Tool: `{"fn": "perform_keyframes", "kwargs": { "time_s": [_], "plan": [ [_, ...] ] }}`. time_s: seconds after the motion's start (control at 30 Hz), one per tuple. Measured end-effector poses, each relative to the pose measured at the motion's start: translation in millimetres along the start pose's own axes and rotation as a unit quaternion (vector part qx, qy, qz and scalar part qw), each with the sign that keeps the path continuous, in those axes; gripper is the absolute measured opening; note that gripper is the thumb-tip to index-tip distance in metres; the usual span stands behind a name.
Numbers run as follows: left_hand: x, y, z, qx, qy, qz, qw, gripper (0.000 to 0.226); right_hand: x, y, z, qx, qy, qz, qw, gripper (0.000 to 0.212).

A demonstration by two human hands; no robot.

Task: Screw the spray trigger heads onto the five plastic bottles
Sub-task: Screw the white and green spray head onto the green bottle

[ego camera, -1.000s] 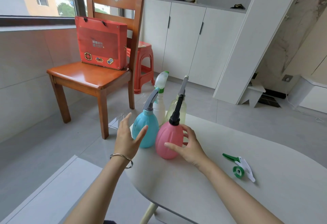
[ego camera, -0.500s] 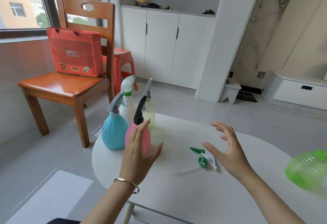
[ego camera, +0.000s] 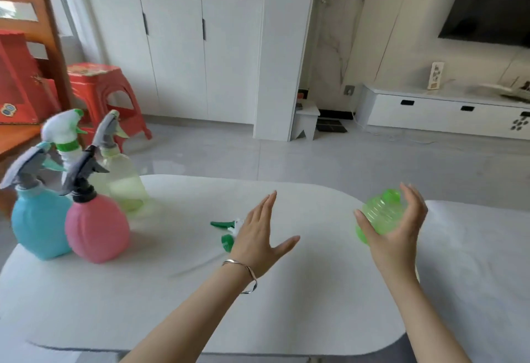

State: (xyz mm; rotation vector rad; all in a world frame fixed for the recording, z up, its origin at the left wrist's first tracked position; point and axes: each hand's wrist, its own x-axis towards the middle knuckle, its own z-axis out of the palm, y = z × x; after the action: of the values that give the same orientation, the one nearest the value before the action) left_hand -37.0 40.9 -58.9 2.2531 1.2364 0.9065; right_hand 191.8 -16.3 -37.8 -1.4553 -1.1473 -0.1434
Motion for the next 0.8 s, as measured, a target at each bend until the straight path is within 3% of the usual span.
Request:
{"fn": "perform_keyframes", "kwargs": {
  "time_s": [0.1, 0.3, 0.63, 0.8],
  "plan": [
    [13, 16, 30, -0.011, -0.037, -0.004, 0.999, 0.091, 6, 32, -4, 0.019, -0.025, 0.094, 0.995, 0.095],
    [34, 29, 66, -0.023, -0.079, -0.028, 0.996, 0.087, 9, 86, -1, 0.028, -0.077, 0.219, 0.972, 0.099],
    [36, 24, 83, -0.082, -0.095, -0.062, 0.99, 0.09, 15, 73, 17, 0.095, -0.104, 0.218, 0.966, 0.078],
    [34, 24, 67, -0.13, -0.083, -0.041, 0.987, 0.103, 1, 21, 30, 0.226, -0.191, 0.262, 0.919, 0.075]
  ]
}}
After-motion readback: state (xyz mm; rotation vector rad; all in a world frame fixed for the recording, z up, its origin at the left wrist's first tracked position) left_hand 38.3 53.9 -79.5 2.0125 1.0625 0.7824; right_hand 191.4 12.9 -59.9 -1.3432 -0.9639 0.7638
